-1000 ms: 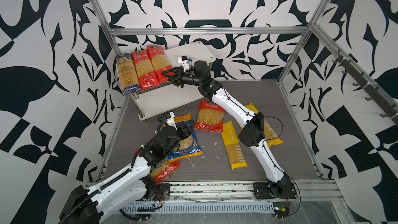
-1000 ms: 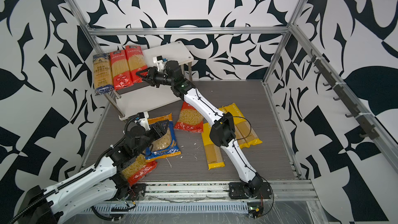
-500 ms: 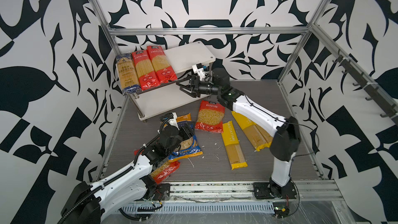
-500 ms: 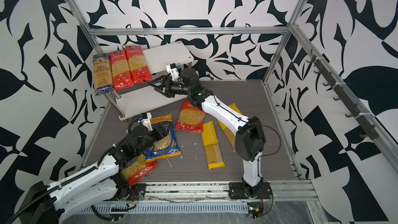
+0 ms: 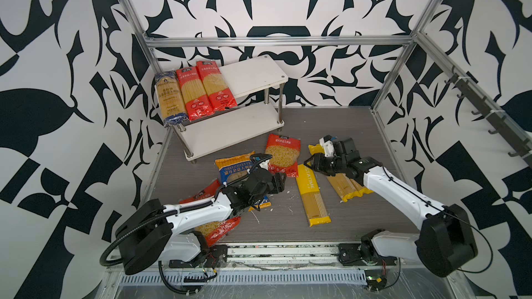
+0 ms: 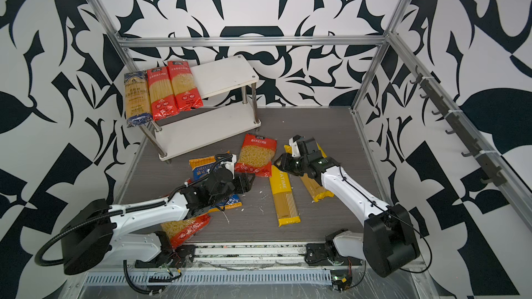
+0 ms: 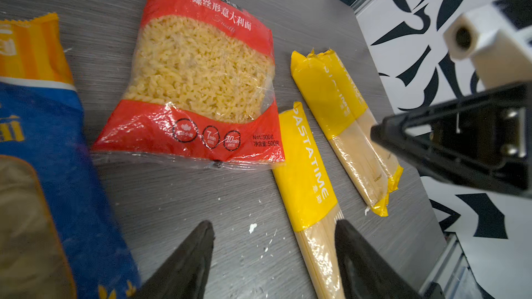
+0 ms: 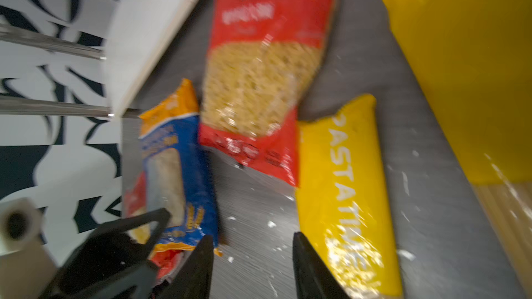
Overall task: Arrange pasta packages on shelves
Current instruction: Pick up the pasta bag from the center of the table.
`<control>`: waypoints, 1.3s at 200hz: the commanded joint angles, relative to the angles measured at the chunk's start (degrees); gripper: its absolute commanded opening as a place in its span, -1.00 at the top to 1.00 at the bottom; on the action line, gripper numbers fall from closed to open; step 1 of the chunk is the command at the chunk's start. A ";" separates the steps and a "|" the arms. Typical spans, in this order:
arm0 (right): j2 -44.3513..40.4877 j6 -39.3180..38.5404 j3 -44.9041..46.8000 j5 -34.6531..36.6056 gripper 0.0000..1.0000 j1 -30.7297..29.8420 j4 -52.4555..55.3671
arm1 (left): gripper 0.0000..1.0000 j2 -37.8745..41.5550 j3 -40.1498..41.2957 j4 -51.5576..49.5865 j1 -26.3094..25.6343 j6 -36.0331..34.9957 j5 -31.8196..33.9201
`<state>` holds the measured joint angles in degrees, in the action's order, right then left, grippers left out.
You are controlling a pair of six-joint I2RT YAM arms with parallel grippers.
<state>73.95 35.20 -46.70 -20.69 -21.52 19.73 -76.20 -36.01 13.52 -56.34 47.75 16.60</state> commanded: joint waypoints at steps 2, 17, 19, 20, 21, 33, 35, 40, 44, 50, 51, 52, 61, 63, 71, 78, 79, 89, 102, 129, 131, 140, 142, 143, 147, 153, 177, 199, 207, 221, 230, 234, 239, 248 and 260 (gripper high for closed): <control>2.64 -9.42 0.35 7.08 -0.16 0.94 5.02 | -0.42 -1.98 -2.05 3.24 -0.09 -1.43 -0.84; 5.49 -10.87 0.46 7.06 -0.26 1.02 3.61 | -0.41 -2.62 -2.30 3.74 -0.10 -1.31 -1.42; 5.76 -10.99 0.40 6.87 -0.26 1.03 3.33 | -0.42 -2.67 -2.31 3.85 -0.14 -1.27 -1.47; 6.03 -11.05 0.39 6.75 -0.27 1.03 3.19 | -0.42 -2.70 -2.27 3.82 -0.11 -1.22 -1.52; 6.25 -11.09 0.38 6.64 -0.27 1.04 3.07 | -0.42 -2.67 -2.29 3.90 -0.10 -1.19 -1.54; 8.86 -11.32 0.04 5.13 -0.29 1.04 1.79 | -0.42 -2.79 -1.97 4.54 -0.10 -0.78 -1.80; 9.20 -11.37 -0.01 4.78 -0.30 1.04 1.39 | -0.42 -2.80 -1.90 4.62 -0.09 -0.70 -1.72; 10.06 -11.38 -0.06 4.05 -0.30 1.02 0.59 | -0.42 -2.77 -1.72 4.88 -0.16 -0.52 -1.77; 10.79 -11.34 -0.17 3.76 -0.31 1.04 0.19 | -0.42 -2.77 -1.53 5.06 -0.10 -0.39 -1.67; 11.83 -11.53 -0.45 3.86 -0.31 1.04 -0.01 | -0.42 -2.76 -1.31 5.26 -0.09 -0.16 -1.66; 11.96 -11.54 -0.47 3.88 -0.31 1.04 -0.07 | -0.42 -2.74 -1.28 5.28 -0.09 -0.14 -1.62; 12.11 -11.60 -0.49 3.93 -0.31 1.04 -0.10 | -0.42 -2.73 -1.27 5.33 -0.09 -0.12 -1.64; 13.21 -11.81 -0.60 4.28 -0.31 1.04 -0.62 | -0.41 -2.72 -1.00 5.53 -0.06 0.06 -1.51; 13.40 -11.93 -0.66 4.44 -0.31 1.04 -0.76 | -0.41 -2.72 -0.95 5.55 -0.08 0.13 -1.49; 14.24 -12.08 -0.58 4.44 -0.30 1.04 -1.42 | -0.42 -2.71 -0.74 5.94 -0.11 0.24 -1.49; 15.00 -12.22 -0.50 3.97 -0.28 1.04 -2.21 | -0.42 -2.72 -0.57 6.25 -0.13 0.33 -1.52; 15.13 -12.24 -0.50 3.93 -0.28 1.04 -2.27 | -0.41 -2.72 -0.52 6.30 -0.11 0.37 -1.50; 16.51 -12.55 -0.46 3.53 -0.21 1.04 -2.49 | -0.42 -2.66 -0.25 6.67 -0.09 0.42 -1.40; 17.94 -12.69 0.26 2.47 -0.02 1.04 -3.83 | -0.43 -2.07 -0.12 6.71 -0.09 0.10 -0.87; 15.73 -11.62 3.51 1.44 0.50 1.08 -7.41 | -0.45 0.62 0.06 5.92 0.29 -1.75 0.54; 15.29 -11.46 3.71 1.51 0.53 1.12 -7.59 | -0.45 0.84 0.02 5.80 0.38 -1.88 0.60; 13.06 -11.31 4.57 1.26 0.65 1.13 -8.37 | -0.45 1.91 0.06 5.30 0.99 -2.04 0.25; 12.53 -11.25 4.77 1.04 0.67 1.13 -8.60 | -0.45 2.13 0.06 5.29 1.21 -2.04 -0.04; 12.27 -11.19 4.90 0.89 0.69 1.13 -8.76 | -0.45 2.25 0.11 5.29 1.26 -2.04 -0.19; 11.21 -10.99 5.29 0.35 0.73 1.13 -9.36 | -0.45 2.64 0.21 5.22 1.67 -1.97 -0.78; 9.75 -10.63 5.83 -0.51 0.80 1.13 -10.32 | -0.46 2.73 0.39 5.35 2.26 -1.72 -1.57; 3.17 -10.45 6.02 -2.51 0.99 1.13 -10.07 | -0.47 7.13 0.93 5.84 5.38 0.10 -6.75; -3.33 -11.02 4.61 -2.03 1.00 1.22 -7.23 | -0.48 11.22 1.57 4.97 8.06 1.79 -10.77; -5.54 -11.05 3.95 -2.23 1.00 1.22 -6.58 | -0.49 12.85 1.97 4.83 8.57 2.04 -11.79; -9.22 -10.32 3.00 -3.07 1.00 1.22 -6.81 | -0.52 15.38 2.41 4.60 9.02 2.26 -13.72; -11.23 -9.62 2.39 -3.55 1.00 1.22 -7.79 | -0.57 16.39 2.43 4.57 9.05 2.18 -15.27; -12.01 -9.28 2.01 -4.05 1.00 1.20 -8.66 | -0.59 16.58 2.48 4.78 9.05 2.19 -16.21; -12.95 -8.64 1.65 -4.99 1.00 1.13 -10.20 | -0.62 16.69 2.52 5.10 9.05 2.17 -17.51; -14.65 -7.31 1.31 -6.22 1.00 1.13 -13.99 | -0.67 16.47 2.73 6.05 9.05 2.20 -19.72; -16.37 -5.70 0.73 -7.53 1.00 1.13 -19.49 | -0.68 15.58 3.29 7.97 9.05 2.00 -22.36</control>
<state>62.63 25.61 -40.51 -22.09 -20.34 15.00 -59.88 -34.30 19.07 -47.35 49.60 1.43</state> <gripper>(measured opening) 0.092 0.835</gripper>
